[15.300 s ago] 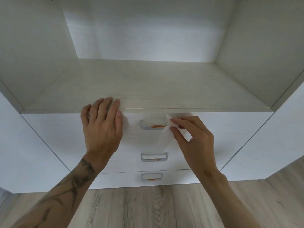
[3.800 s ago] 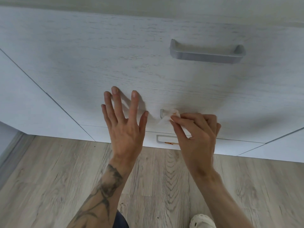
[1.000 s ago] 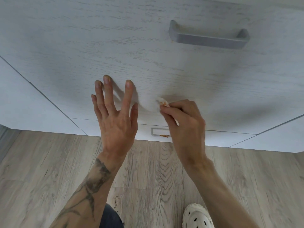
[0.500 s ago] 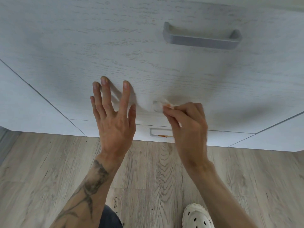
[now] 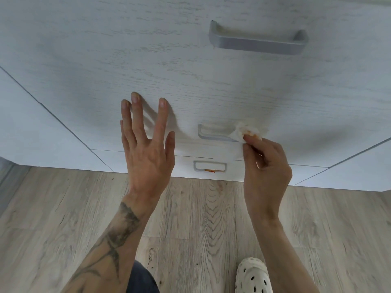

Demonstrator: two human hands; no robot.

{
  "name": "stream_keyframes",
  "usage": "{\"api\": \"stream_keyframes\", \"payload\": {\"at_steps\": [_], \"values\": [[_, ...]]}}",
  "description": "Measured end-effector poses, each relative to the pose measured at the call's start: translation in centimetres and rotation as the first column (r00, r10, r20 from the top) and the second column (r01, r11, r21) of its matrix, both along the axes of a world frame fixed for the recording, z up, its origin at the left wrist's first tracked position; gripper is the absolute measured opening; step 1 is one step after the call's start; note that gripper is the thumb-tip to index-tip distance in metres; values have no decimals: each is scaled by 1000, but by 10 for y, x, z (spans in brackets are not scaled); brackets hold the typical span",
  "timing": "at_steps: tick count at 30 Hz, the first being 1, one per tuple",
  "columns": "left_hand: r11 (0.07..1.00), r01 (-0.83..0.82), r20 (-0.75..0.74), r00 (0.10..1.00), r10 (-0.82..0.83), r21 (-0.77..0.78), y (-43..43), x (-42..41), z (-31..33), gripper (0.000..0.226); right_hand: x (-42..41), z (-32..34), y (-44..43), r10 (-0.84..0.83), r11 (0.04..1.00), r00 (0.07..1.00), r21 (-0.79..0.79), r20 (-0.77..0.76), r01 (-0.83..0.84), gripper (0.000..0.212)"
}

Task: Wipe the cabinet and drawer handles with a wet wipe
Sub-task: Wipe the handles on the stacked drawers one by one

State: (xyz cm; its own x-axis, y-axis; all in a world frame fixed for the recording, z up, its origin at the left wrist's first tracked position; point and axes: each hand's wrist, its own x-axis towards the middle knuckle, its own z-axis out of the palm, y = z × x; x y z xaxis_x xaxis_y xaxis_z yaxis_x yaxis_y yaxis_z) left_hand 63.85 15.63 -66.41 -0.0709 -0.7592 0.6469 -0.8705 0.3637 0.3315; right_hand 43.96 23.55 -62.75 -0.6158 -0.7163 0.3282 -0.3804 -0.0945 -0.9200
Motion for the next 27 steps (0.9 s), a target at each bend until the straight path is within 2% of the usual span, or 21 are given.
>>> {"api": "stream_keyframes", "payload": {"at_steps": [7, 16, 22, 27], "values": [[1000, -13, 6, 1000, 13, -11, 1, -2, 2, 68, 10, -5, -3, -20, 999, 998, -26, 53, 22, 25], [1000, -22, 15, 1000, 22, -12, 1, -4, 3, 65, 58, -9, -16, -55, 993, 989, -112, -135, 40, 25], [999, -33, 7, 999, 33, -11, 0, -6, 2, 66, 51, -11, -13, 33, 995, 949, -83, -312, -62, 31], [1000, -17, 0, 1000, 17, -9, 1, -6, 4, 65, 32, -11, -17, -61, 991, 902, -134, -426, 4, 21]]}}
